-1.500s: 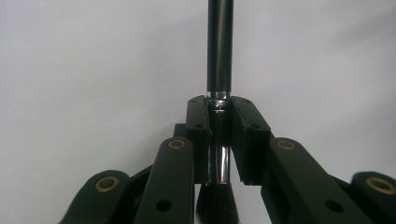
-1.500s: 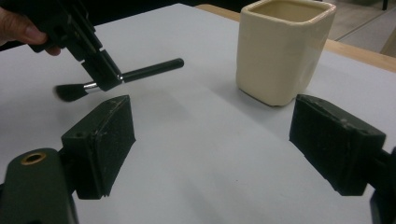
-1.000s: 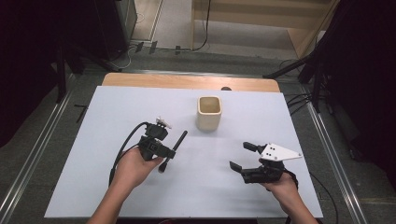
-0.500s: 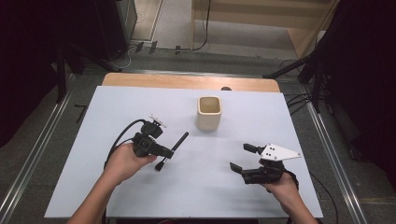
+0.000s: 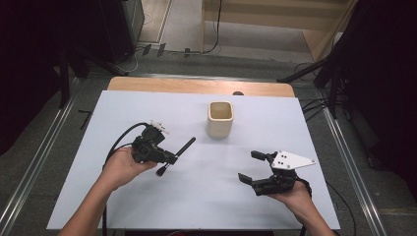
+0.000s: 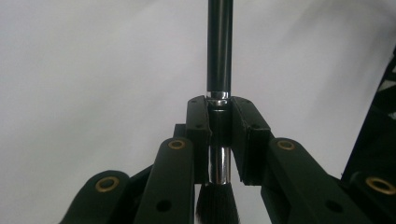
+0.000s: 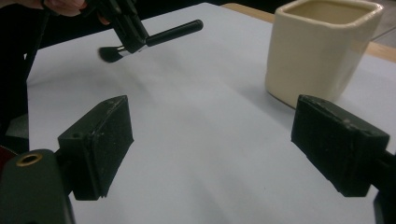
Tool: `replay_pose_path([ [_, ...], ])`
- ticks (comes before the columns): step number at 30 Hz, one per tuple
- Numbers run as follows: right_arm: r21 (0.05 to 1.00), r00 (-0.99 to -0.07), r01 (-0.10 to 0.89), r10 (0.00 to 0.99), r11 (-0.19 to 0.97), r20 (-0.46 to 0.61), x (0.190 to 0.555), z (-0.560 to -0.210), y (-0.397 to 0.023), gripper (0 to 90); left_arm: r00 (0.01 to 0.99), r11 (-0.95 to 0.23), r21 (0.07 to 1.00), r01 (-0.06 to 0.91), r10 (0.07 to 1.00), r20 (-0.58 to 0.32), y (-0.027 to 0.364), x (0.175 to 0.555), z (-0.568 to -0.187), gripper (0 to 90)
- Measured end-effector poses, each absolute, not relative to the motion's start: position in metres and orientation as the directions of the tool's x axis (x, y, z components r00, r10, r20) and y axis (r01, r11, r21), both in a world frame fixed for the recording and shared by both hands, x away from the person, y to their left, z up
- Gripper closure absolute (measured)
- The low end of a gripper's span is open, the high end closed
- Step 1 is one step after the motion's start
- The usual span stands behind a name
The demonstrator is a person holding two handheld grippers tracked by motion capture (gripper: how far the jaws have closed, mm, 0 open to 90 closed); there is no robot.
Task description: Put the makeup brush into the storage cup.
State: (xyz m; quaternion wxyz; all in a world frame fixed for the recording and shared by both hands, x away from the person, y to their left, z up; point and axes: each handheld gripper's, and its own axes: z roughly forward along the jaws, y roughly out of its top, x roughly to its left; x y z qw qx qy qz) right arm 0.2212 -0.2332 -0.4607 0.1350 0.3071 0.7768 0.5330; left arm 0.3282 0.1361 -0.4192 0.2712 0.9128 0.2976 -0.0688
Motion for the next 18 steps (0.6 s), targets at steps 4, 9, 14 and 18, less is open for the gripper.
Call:
replay_pose_path([
  [4, 0.909, -0.798, 0.325, 0.591, 0.260, 0.117, 0.225, -0.457, -0.224, 13.1, 0.861, -0.725, 0.465, 0.508, 0.445, -0.247, 0.129, 0.321, -0.416, 78.8],
  [9, 0.895, -0.820, 0.331, 0.561, 0.299, 0.116, 0.231, -0.456, -0.213, 13.1, 0.879, -0.752, 0.455, 0.477, 0.404, -0.255, 0.122, 0.319, -0.415, 78.8],
  [14, 0.887, -0.844, 0.338, 0.518, 0.315, 0.138, 0.234, -0.456, -0.210, 13.4, 0.913, -0.779, 0.478, 0.407, 0.335, -0.232, 0.120, 0.314, -0.415, 78.8],
  [18, 0.873, -0.856, 0.353, 0.493, 0.336, 0.157, 0.243, -0.454, -0.203, 13.4, 0.915, -0.793, 0.456, 0.403, 0.327, -0.238, 0.116, 0.313, -0.417, 78.8],
])
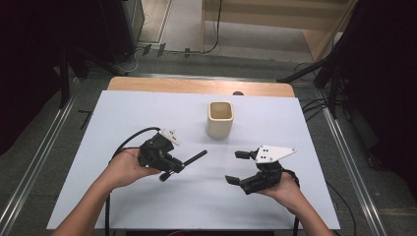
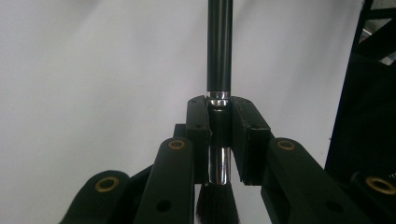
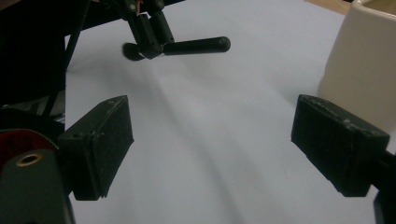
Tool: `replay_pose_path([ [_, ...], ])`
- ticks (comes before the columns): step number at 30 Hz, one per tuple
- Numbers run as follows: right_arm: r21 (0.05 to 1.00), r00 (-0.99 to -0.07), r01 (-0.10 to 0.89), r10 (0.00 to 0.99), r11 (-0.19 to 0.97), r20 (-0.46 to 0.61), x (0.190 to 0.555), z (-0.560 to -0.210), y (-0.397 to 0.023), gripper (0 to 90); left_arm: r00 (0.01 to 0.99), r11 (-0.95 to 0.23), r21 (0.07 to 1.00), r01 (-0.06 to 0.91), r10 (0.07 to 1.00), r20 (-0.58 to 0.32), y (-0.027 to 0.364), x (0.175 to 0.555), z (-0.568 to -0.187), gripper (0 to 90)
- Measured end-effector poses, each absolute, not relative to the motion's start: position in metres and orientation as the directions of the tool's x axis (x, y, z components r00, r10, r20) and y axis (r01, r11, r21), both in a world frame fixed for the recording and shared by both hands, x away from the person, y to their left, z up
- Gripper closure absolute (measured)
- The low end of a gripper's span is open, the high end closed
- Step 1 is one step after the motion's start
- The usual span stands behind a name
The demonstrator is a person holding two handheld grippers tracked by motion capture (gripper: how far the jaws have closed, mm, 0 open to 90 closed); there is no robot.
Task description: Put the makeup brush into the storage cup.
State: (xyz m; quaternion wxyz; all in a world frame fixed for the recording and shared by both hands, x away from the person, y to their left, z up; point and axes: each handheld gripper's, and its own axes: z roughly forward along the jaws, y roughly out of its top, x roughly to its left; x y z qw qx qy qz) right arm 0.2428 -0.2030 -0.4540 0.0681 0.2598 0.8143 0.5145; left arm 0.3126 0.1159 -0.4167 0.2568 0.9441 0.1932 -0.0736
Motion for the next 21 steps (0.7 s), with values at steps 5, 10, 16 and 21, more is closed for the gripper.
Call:
replay_pose_path([
  [5, 0.856, -0.863, 0.368, 0.475, 0.362, 0.170, 0.250, -0.453, -0.194, 13.2, 0.926, -0.810, 0.454, 0.372, 0.293, -0.237, 0.115, 0.311, -0.413, 78.8],
  [10, 0.837, -0.869, 0.374, 0.467, 0.399, 0.166, 0.252, -0.454, -0.187, 13.4, 0.937, -0.831, 0.438, 0.342, 0.267, -0.224, 0.114, 0.309, -0.411, 78.8],
  [16, 0.828, -0.884, 0.378, 0.427, 0.414, 0.190, 0.258, -0.450, -0.182, 20.6, 0.943, -0.848, 0.417, 0.326, 0.260, -0.208, 0.111, 0.309, -0.413, 78.8],
  [21, 0.827, -0.887, 0.373, 0.423, 0.422, 0.185, 0.261, -0.447, -0.177, 20.2, 0.949, -0.865, 0.403, 0.298, 0.222, -0.224, 0.108, 0.307, -0.413, 78.8],
])
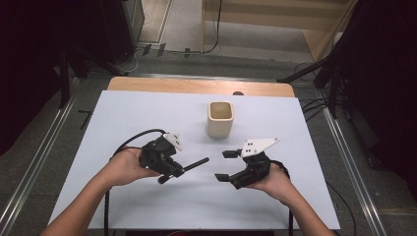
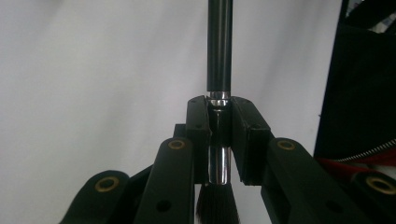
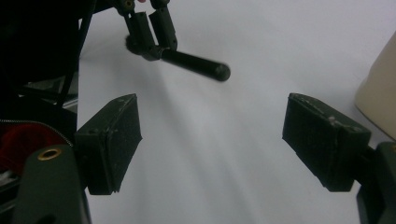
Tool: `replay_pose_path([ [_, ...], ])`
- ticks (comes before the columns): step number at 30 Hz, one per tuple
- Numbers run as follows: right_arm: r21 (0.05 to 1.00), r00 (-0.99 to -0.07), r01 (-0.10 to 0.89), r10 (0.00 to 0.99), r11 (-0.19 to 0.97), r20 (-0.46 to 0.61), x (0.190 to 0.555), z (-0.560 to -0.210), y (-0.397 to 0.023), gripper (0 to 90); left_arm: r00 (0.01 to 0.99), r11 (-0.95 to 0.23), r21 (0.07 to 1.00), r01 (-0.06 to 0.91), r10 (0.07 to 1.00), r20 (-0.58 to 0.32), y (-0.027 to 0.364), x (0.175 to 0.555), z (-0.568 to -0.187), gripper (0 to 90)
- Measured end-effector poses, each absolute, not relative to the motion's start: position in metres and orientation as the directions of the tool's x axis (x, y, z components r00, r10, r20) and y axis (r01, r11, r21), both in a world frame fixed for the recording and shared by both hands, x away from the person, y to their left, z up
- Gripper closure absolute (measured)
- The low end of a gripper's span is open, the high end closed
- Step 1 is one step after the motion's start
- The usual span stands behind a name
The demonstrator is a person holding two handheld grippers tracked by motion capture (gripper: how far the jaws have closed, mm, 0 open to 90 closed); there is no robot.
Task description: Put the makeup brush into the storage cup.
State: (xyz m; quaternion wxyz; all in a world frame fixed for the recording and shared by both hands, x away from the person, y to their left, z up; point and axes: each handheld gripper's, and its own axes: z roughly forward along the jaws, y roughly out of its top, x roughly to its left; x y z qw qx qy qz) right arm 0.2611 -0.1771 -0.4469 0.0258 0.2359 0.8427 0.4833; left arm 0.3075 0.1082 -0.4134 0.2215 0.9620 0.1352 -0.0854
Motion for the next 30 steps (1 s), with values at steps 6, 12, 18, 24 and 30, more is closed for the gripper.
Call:
replay_pose_path([
  [6, 0.818, -0.907, 0.358, 0.375, 0.450, 0.190, 0.264, -0.445, -0.168, 19.8, 0.954, -0.881, 0.395, 0.260, 0.170, -0.249, 0.103, 0.305, -0.412, 78.8],
  [12, 0.789, -0.923, 0.355, 0.323, 0.502, 0.210, 0.267, -0.445, -0.157, 20.3, 0.962, -0.896, 0.391, 0.213, 0.122, -0.243, 0.097, 0.302, -0.410, 78.8],
  [18, 0.758, -0.934, 0.344, 0.282, 0.554, 0.218, 0.268, -0.447, -0.149, 21.6, 0.964, -0.915, 0.362, 0.180, 0.092, -0.248, 0.092, 0.301, -0.410, 78.8],
  [24, 0.747, -0.946, 0.317, 0.250, 0.585, 0.206, 0.269, -0.447, -0.142, 22.3, 0.966, -0.927, 0.344, 0.153, 0.067, -0.250, 0.087, 0.300, -0.406, 78.8],
  [30, 0.725, -0.956, 0.293, 0.214, 0.623, 0.203, 0.272, -0.445, -0.136, 24.0, 0.970, -0.932, 0.348, 0.102, 0.015, -0.244, 0.082, 0.298, -0.401, 78.8],
])
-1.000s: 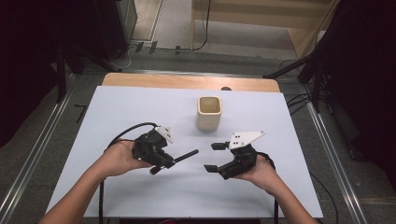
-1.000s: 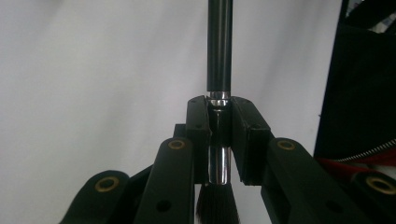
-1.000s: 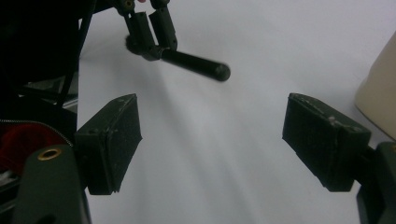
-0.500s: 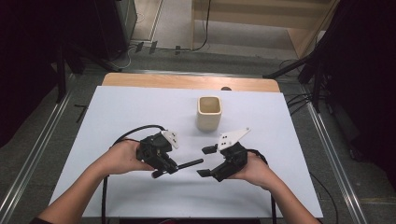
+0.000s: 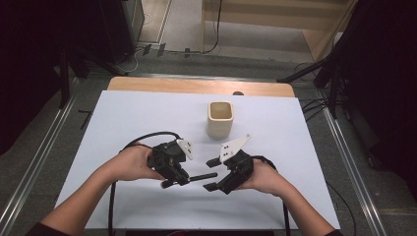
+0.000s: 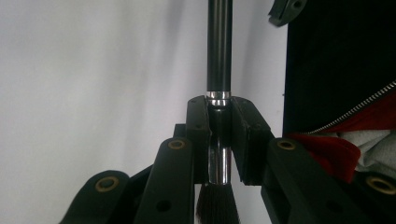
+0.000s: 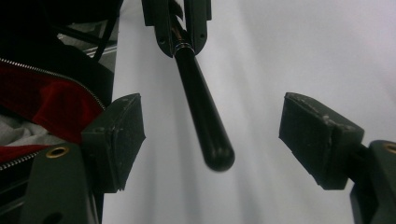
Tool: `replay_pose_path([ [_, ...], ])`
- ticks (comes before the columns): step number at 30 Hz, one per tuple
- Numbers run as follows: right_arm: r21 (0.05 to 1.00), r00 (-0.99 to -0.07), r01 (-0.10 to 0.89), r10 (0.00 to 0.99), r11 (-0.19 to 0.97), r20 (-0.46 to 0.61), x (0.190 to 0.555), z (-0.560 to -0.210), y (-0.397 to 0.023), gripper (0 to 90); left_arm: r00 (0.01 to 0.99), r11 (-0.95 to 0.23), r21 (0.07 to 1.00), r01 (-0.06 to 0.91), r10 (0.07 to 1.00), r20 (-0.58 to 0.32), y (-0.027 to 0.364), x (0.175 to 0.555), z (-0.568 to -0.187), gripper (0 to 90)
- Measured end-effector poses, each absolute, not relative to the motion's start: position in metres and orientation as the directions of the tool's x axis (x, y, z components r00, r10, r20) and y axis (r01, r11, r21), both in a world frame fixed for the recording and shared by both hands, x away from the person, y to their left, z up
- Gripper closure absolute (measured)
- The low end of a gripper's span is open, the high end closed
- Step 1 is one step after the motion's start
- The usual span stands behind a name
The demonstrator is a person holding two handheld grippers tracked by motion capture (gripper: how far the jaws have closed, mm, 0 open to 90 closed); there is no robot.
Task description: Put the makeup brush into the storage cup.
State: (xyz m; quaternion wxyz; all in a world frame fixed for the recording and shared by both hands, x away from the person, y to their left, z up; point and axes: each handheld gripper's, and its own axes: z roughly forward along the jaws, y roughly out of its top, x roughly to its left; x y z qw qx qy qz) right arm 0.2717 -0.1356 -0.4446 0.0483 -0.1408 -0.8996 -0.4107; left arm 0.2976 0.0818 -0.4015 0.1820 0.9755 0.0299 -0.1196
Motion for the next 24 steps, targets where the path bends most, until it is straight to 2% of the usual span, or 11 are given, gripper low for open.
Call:
replay_pose_path([
  [7, 0.699, -0.961, 0.276, 0.186, 0.660, 0.203, 0.272, -0.448, -0.129, 27.0, 0.968, -0.947, 0.313, 0.076, -0.005, -0.251, 0.077, 0.296, -0.404, 78.8],
  [12, 0.676, -0.957, 0.288, 0.184, 0.678, 0.224, 0.272, -0.451, -0.125, 32.4, 0.967, -0.955, 0.292, 0.055, -0.021, -0.253, 0.075, 0.295, -0.405, 78.8],
  [24, 0.637, -0.951, 0.298, 0.162, 0.711, 0.264, 0.271, -0.456, -0.114, 56.4, 0.965, -0.964, 0.263, 0.026, -0.044, -0.259, 0.072, 0.295, -0.407, 78.7],
])
